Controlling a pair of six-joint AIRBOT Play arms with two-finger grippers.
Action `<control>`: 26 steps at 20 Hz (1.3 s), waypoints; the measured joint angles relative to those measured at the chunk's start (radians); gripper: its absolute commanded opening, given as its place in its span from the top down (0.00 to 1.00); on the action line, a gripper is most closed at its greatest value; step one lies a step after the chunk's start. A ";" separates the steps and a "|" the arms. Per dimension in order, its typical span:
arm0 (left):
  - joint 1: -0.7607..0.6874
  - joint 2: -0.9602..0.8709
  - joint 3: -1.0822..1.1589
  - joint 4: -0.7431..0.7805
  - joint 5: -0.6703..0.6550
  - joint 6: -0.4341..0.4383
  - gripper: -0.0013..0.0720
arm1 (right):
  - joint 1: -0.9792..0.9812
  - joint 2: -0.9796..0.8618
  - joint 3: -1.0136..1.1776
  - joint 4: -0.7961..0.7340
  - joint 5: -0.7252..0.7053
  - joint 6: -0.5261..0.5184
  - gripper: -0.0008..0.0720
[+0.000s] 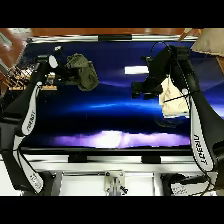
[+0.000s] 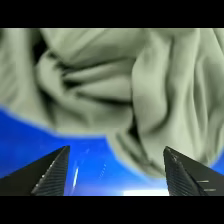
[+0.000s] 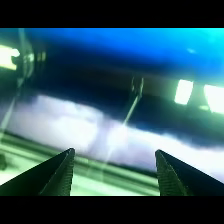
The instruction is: Fold the shirts.
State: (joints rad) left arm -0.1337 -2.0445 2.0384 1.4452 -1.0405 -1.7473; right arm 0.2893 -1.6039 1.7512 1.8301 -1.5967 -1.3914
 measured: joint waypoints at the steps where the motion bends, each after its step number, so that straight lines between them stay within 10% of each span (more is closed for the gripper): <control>1: 0.003 -0.028 0.008 -0.014 0.027 -0.001 0.08 | 0.000 0.000 0.000 -0.006 0.023 0.000 0.14; 4: 0.007 -0.087 0.021 -0.048 0.096 -0.003 0.22 | 0.000 0.000 0.000 -0.014 0.077 -0.001 0.14; 6: 0.007 -0.110 0.024 -0.066 0.130 -0.004 0.89 | 0.000 0.000 0.000 -0.018 0.098 -0.001 0.14; 7: 0.008 -0.117 0.025 -0.071 0.138 -0.004 0.93 | 0.000 0.000 0.000 -0.019 0.105 -0.001 0.14; 19: -0.046 0.348 -0.008 -0.092 -0.117 0.275 0.94 | 0.000 0.256 0.003 -0.223 0.102 0.020 0.14; 26: -0.229 0.808 -0.454 -0.092 -0.178 0.217 0.92 | 0.000 0.571 0.003 -0.330 -0.077 0.046 0.14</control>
State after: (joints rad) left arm -0.3630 -1.2369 1.5841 1.3529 -1.2182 -1.5307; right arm 0.2893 -1.0332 1.7542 1.4998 -1.6733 -1.3457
